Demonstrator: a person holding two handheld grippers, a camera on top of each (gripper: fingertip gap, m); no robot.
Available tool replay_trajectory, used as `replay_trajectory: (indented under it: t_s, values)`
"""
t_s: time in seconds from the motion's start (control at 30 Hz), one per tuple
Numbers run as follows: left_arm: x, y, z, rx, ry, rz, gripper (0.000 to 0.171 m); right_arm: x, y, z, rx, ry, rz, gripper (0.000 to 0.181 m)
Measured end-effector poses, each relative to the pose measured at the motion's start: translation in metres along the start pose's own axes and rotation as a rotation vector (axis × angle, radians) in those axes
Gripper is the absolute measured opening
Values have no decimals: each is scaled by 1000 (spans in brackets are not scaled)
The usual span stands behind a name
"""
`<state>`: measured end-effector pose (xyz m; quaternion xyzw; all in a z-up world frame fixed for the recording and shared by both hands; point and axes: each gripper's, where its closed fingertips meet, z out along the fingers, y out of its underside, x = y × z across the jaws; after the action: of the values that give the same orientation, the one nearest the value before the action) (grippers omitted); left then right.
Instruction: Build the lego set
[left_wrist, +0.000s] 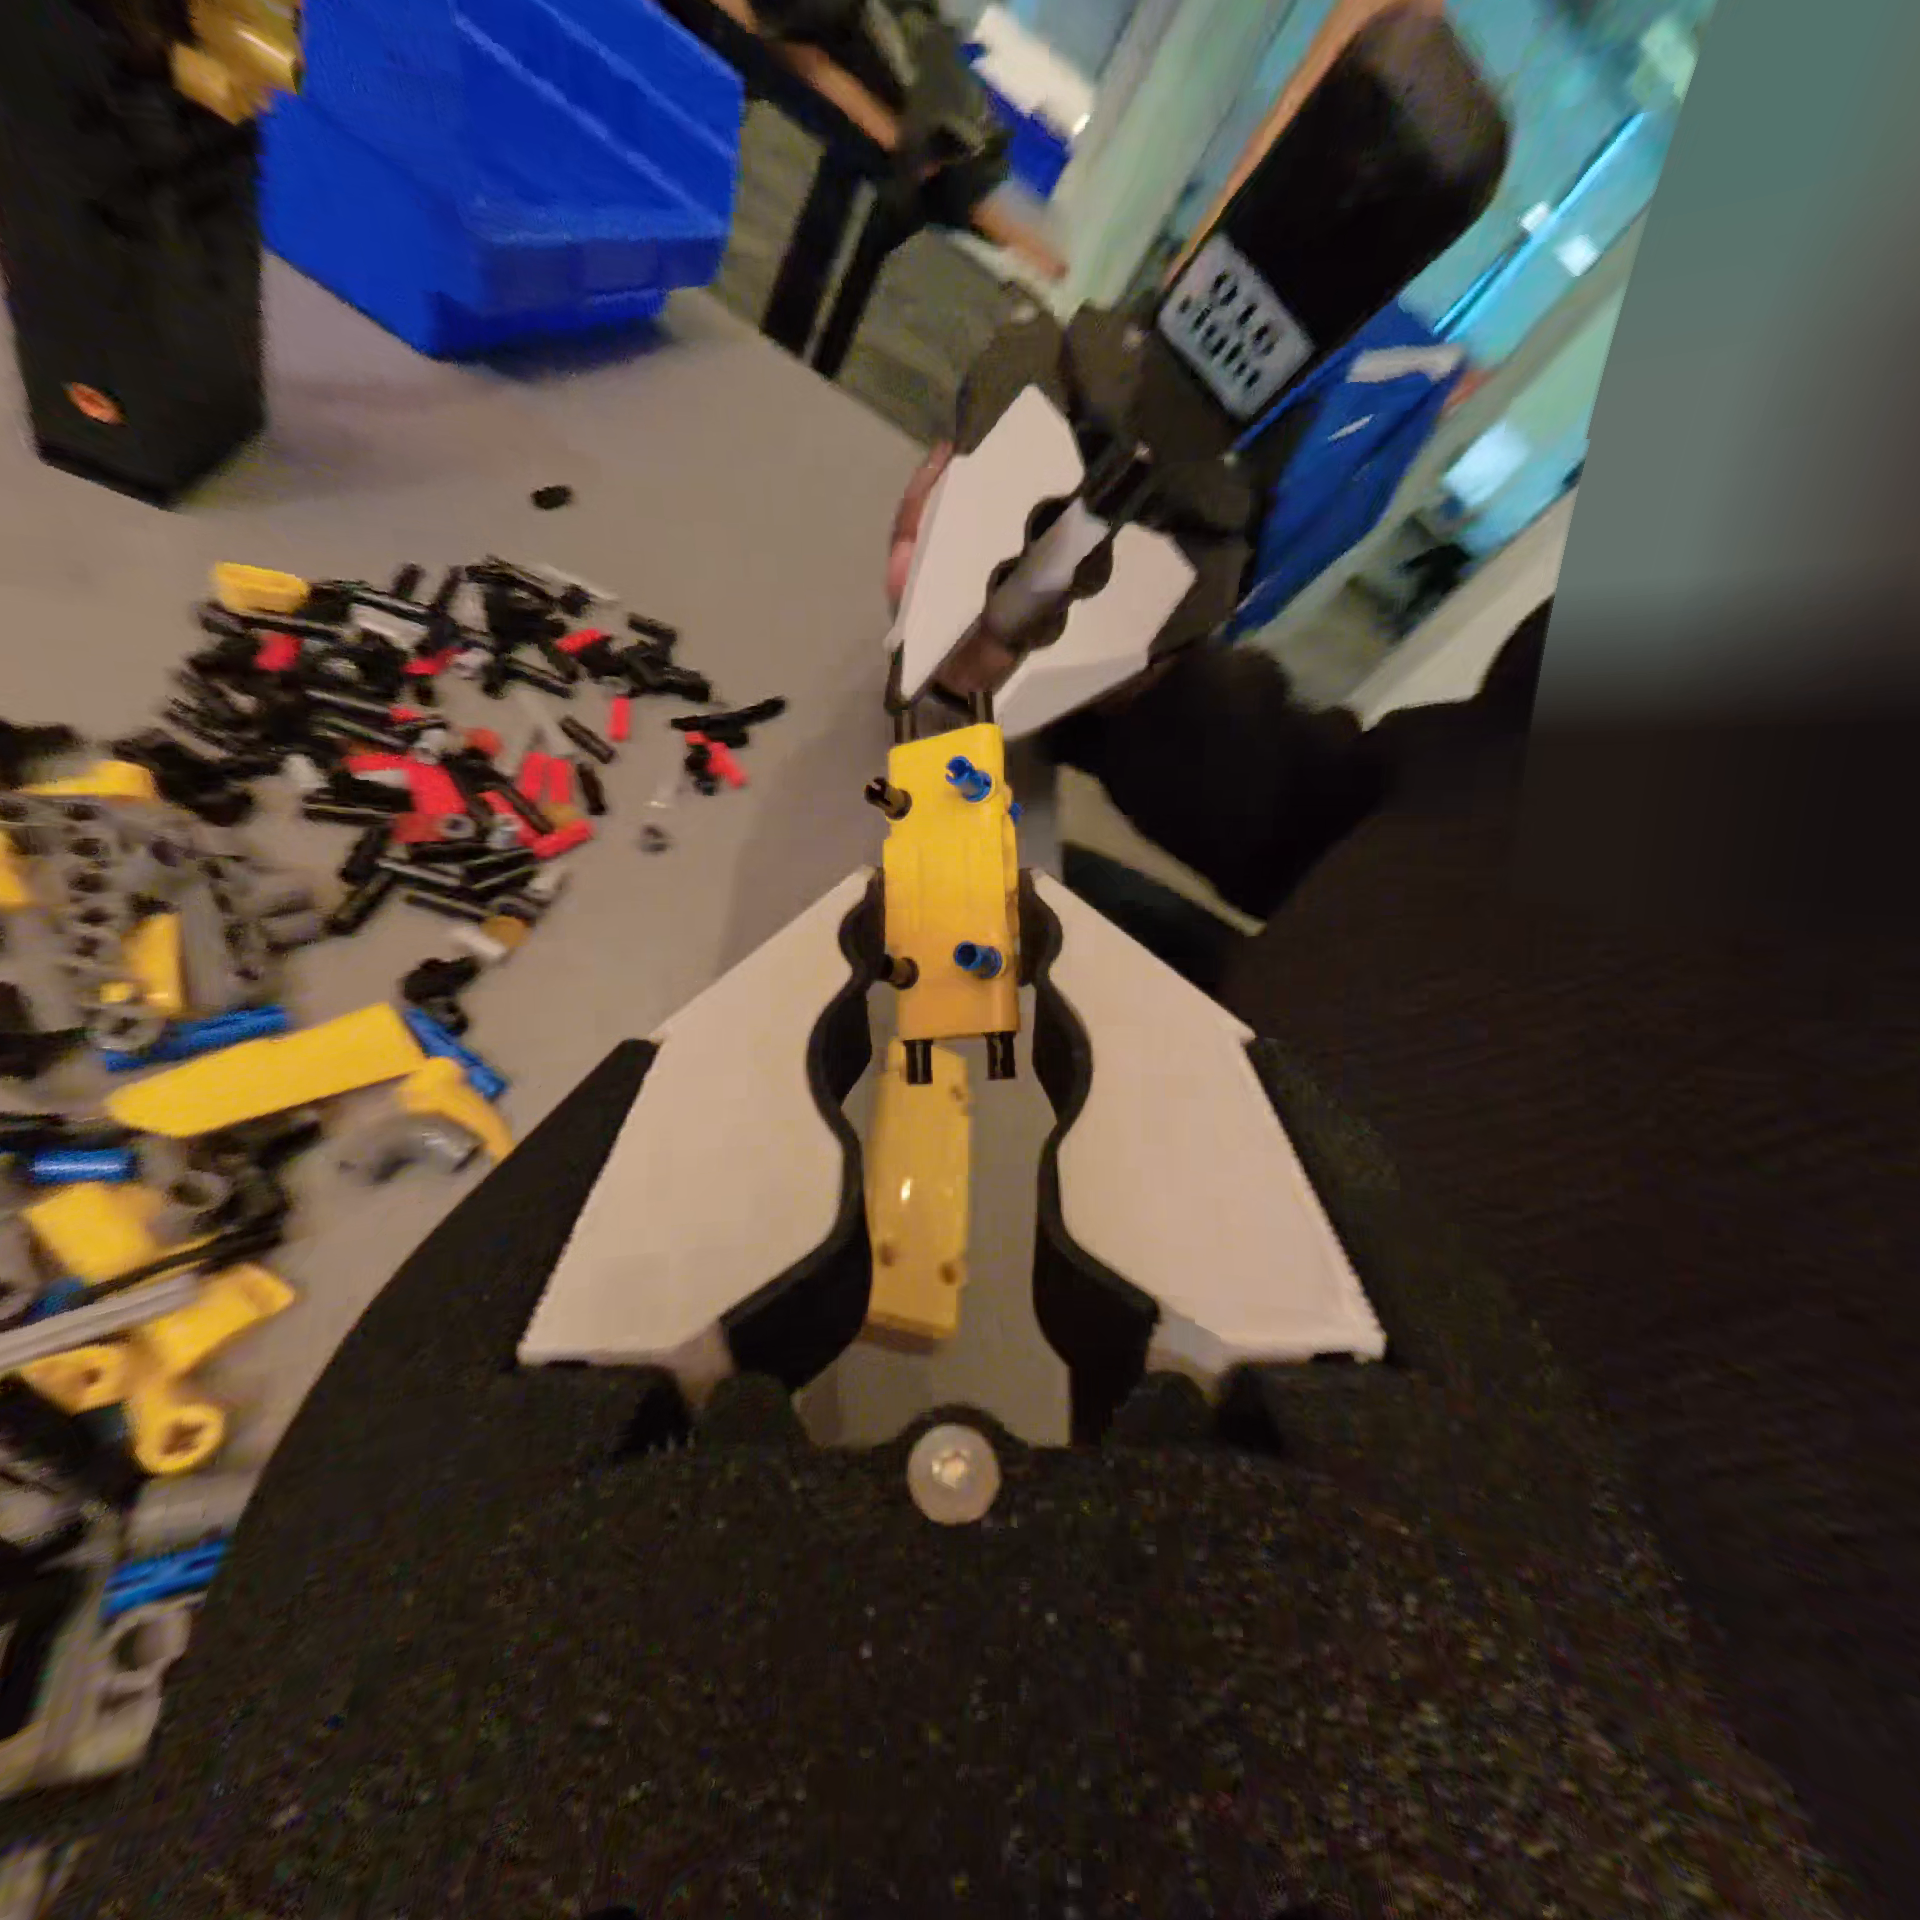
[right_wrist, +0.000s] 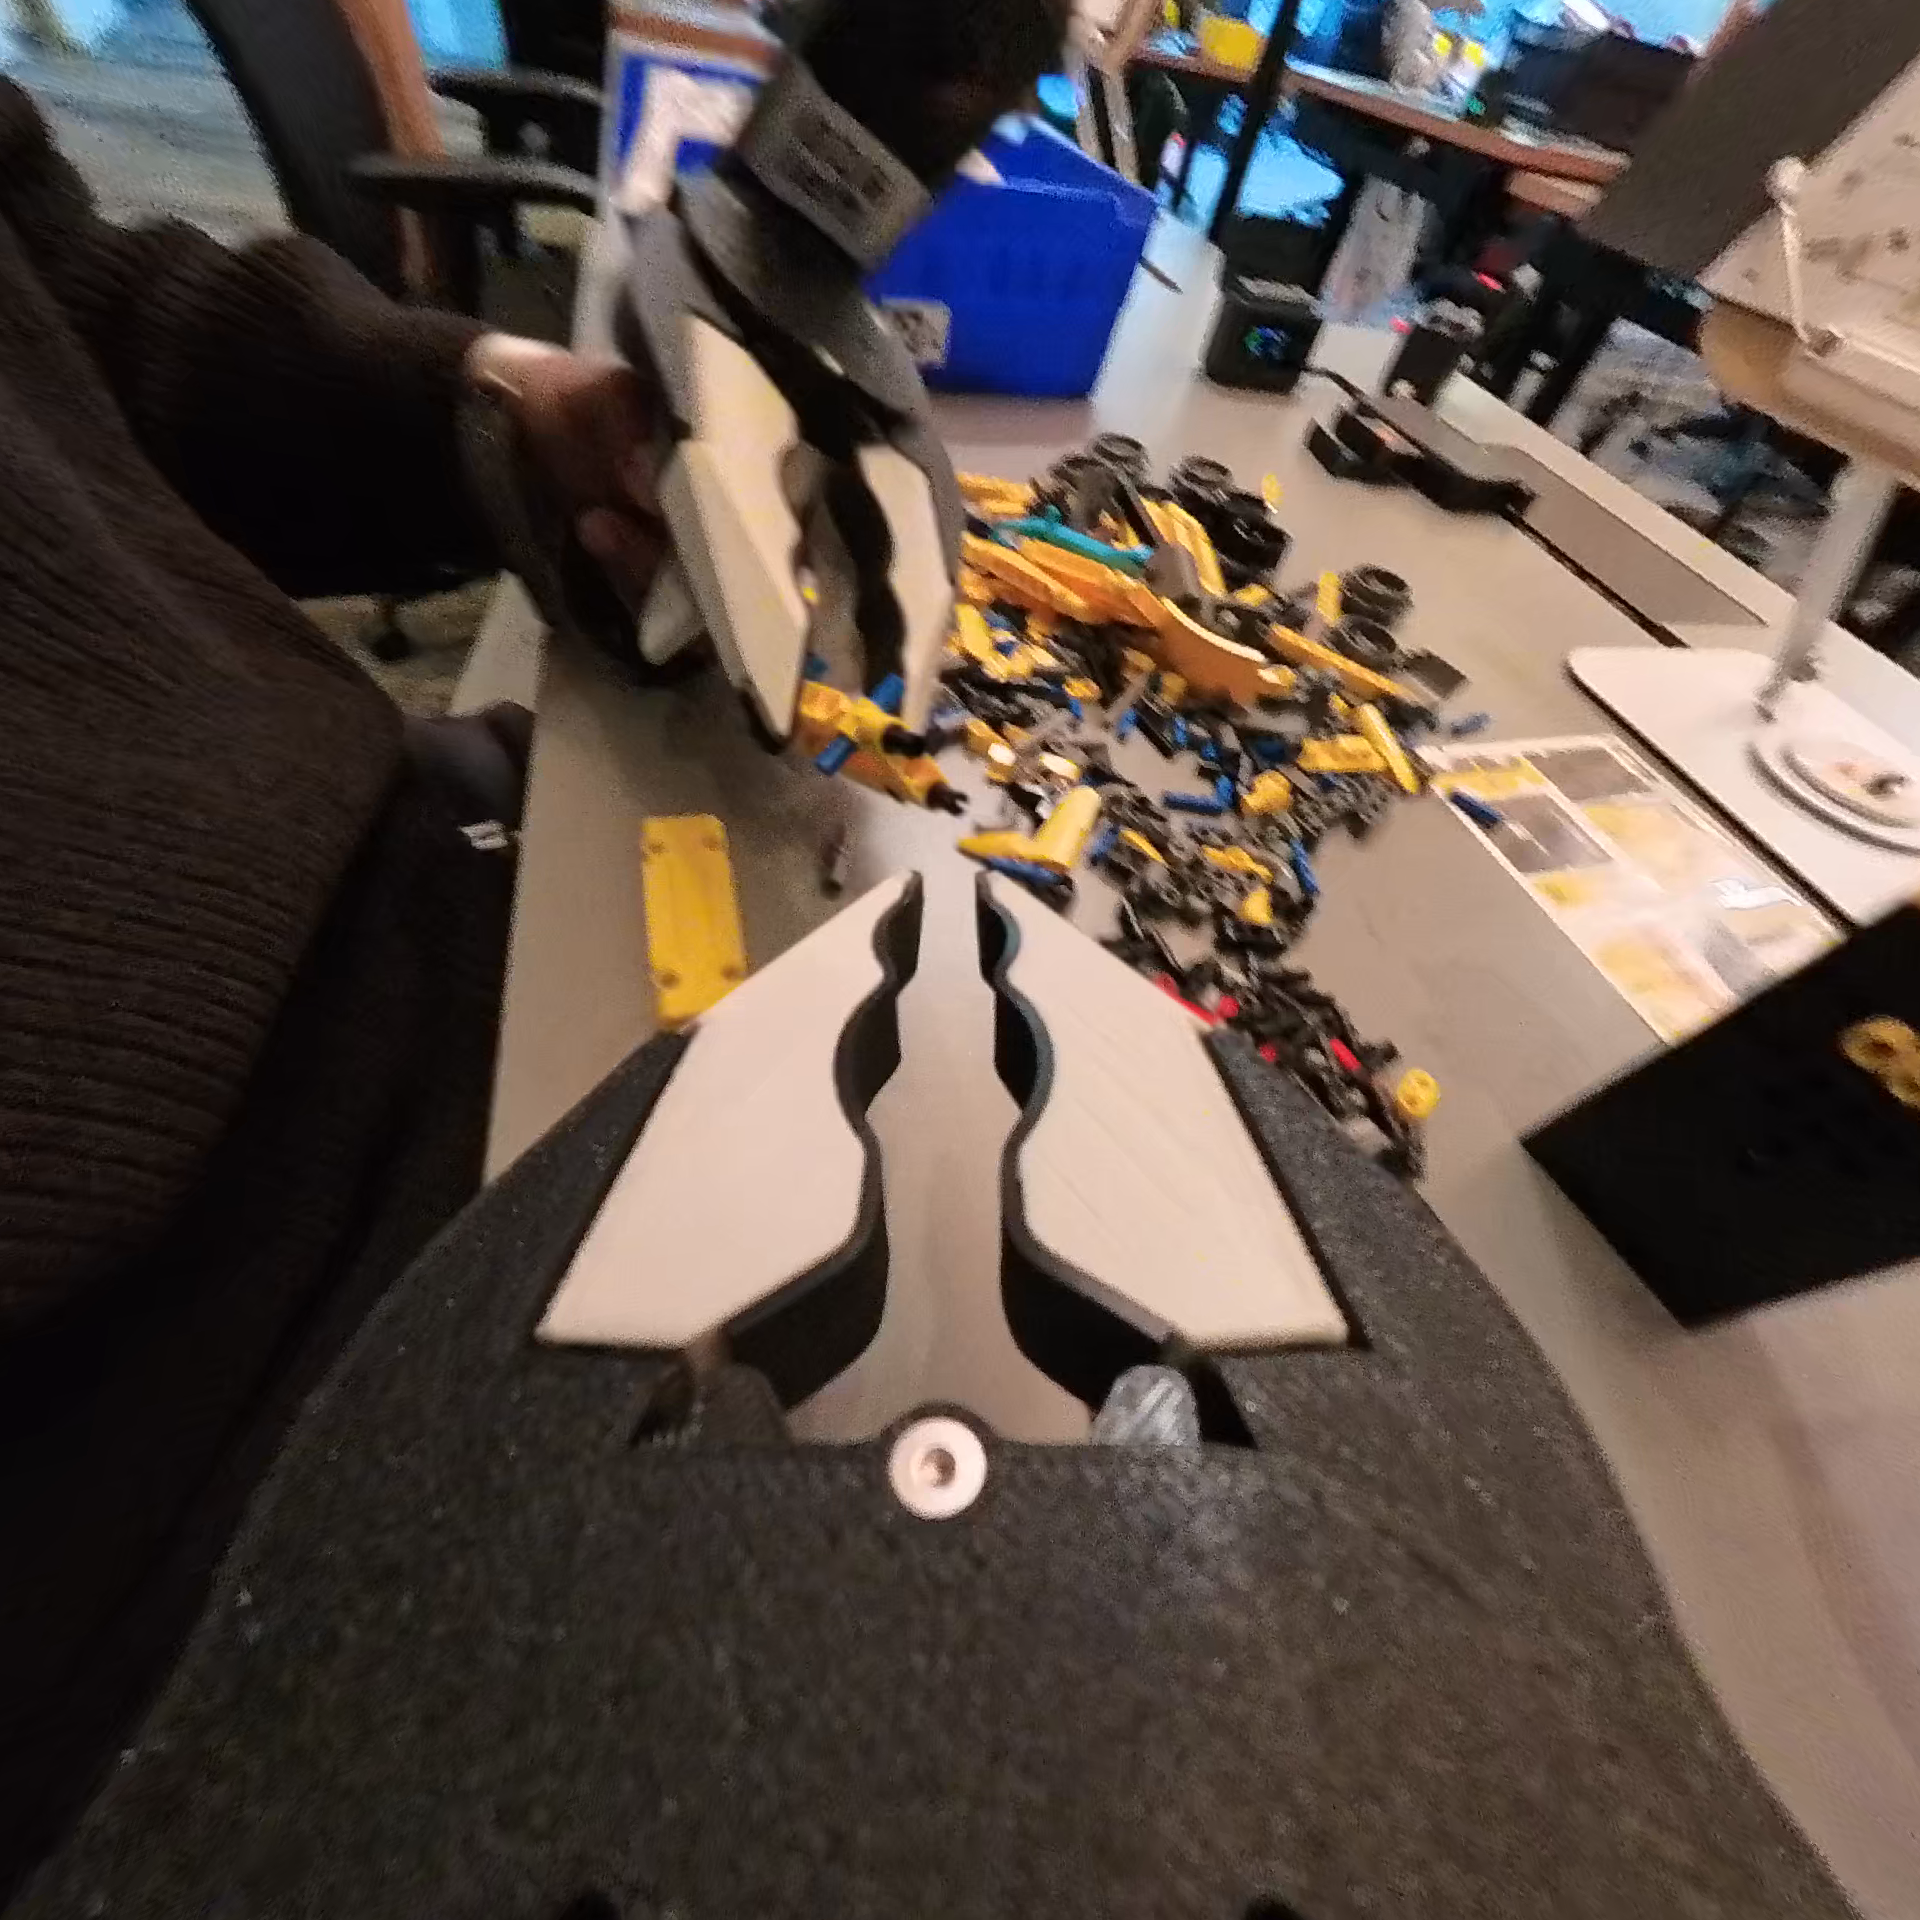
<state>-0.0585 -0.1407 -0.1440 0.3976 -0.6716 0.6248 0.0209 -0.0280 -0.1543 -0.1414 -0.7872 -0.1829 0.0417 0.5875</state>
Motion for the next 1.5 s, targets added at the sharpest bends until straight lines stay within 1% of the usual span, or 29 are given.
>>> replay_trajectory:
  t_s: [0.1,0.23,0.33,0.4,0.47,0.5,0.67,0.8,0.83,0.87,0.9,1.07,1.17,1.23,1.5]
  values:
    - [7,2,0,6,77,-72,25,-11,-15,1,83,-91,7,13]
    - [19,14,3,-59,163,-127,25,-33,-28,-4,175,-251,-34,15]
    - [28,24,6,-114,218,-145,25,-43,-25,-3,162,-333,-57,14]
    - [35,24,7,-112,261,-152,25,-45,-22,-2,137,-358,-69,14]
    - [37,22,8,-109,276,-166,25,-48,-17,0,101,-370,-95,14]
    - [37,23,8,-113,280,-168,25,-50,-17,0,96,-374,-105,9]
    - [38,21,8,-110,318,-203,25,-49,-19,-1,125,-368,-89,8]
    - [37,23,11,-131,311,-194,25,-47,-25,-5,172,-366,-54,14]
    - [37,23,12,-131,308,-193,25,-48,-25,-6,170,-372,-54,13]
    - [36,23,12,-131,307,-195,25,-49,-25,-6,169,-376,-61,7]
    - [37,23,11,-128,315,-199,25,-49,-25,-7,169,-377,-66,6]
    - [38,23,11,-131,329,-198,25,-50,-25,-7,160,-402,-48,7]
    - [38,21,11,-120,332,-210,25,-49,-20,-6,137,-400,-43,12]
    - [38,20,11,-114,335,-218,25,-49,-22,-6,147,-402,-41,7]
    - [36,21,11,-121,328,-229,25,-47,-21,-8,159,-423,-2,6]
